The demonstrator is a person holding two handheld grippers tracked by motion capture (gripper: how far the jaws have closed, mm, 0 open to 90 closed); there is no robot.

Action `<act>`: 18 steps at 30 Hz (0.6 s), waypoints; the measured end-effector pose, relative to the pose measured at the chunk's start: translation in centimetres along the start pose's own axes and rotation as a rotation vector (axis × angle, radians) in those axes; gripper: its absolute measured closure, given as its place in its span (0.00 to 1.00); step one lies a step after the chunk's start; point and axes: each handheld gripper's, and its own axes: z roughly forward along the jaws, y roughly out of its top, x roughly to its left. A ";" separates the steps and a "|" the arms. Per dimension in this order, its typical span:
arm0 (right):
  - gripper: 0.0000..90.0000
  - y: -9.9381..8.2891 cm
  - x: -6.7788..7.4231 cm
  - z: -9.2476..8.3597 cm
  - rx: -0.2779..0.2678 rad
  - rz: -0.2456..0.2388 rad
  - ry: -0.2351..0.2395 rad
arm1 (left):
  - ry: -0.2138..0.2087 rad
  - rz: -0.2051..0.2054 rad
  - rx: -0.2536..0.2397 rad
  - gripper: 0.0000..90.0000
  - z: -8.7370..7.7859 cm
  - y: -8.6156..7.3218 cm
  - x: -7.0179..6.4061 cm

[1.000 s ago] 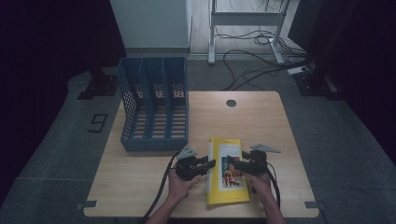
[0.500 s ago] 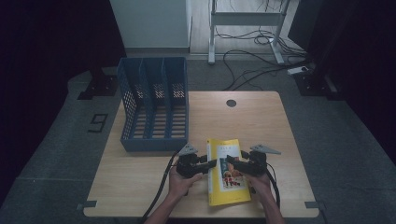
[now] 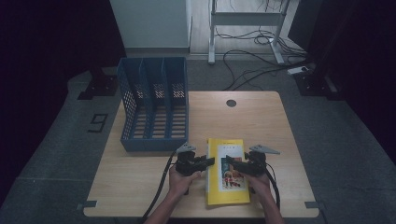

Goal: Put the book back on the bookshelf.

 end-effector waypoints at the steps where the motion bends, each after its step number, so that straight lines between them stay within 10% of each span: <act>1: 0.24 0.0 -0.1 -0.1 -0.005 0.001 -0.007 | -0.005 -0.002 -0.007 0.78 0.0 0.0 0.0; 5: 0.15 0.1 -0.6 -0.2 0.001 0.023 -0.050 | -0.024 0.000 -0.029 0.79 -0.4 0.0 -0.4; 18: 0.21 0.3 -0.1 -0.4 0.007 0.035 0.061 | -0.028 0.060 -0.054 0.79 -1.4 0.0 -1.2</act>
